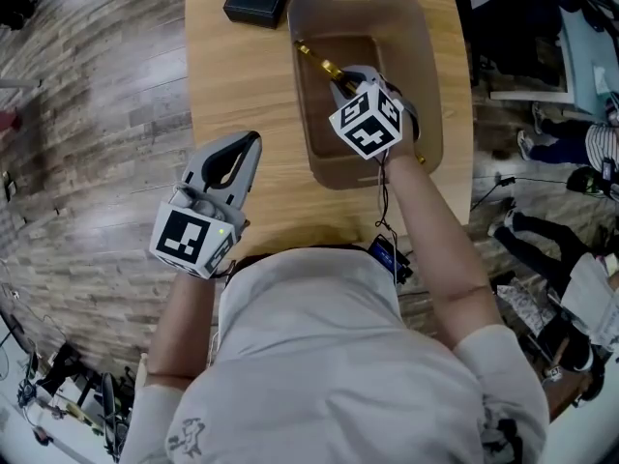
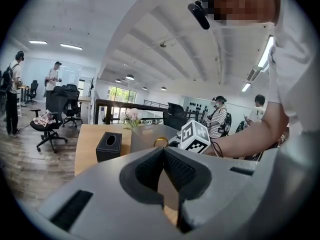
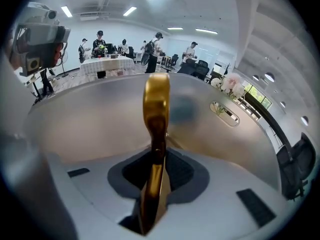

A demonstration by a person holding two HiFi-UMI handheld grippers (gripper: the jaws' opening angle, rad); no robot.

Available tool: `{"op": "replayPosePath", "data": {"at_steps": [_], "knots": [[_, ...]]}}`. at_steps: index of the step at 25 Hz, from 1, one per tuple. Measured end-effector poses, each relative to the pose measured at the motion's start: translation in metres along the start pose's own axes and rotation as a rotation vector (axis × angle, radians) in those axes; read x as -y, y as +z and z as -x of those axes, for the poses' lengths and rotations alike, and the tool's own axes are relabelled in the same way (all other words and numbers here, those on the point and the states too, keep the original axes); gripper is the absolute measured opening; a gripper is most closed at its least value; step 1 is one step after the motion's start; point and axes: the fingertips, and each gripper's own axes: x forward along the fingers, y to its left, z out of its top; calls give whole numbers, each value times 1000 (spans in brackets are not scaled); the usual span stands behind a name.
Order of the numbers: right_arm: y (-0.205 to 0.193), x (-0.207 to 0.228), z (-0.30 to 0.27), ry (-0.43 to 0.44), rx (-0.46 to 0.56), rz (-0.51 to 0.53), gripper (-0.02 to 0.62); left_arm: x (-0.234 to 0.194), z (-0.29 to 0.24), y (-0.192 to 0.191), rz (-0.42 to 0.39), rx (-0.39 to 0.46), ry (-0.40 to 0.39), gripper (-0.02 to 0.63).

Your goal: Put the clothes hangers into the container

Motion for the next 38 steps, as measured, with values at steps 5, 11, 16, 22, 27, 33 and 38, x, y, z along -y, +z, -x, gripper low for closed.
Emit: {"op": "replayPosePath", "data": {"at_steps": [5,11,16,22,27,33,38], "knots": [[-1,-12,-4,32,-8,28,98,-1,1,-3,3,-5,7,6],[-1,-28,-2,80,-20,40,158,0,8,-1,0,2,9,6],[1,-30,12,67,-19,32,173,3,16,4,-14,14,-5,6],[6,-34,42,8,-1,8,173,14,36,15,-50,48,-28,6],[17,-37,70,-49,13,24,173,26,54,20,-81,64,-61,6],[36,-50,112,-108,71,-34,165,36,87,30,-126,96,-98,6],[50,-73,149,-147,136,-95,150,41,114,30,-153,110,-126,6]]}}
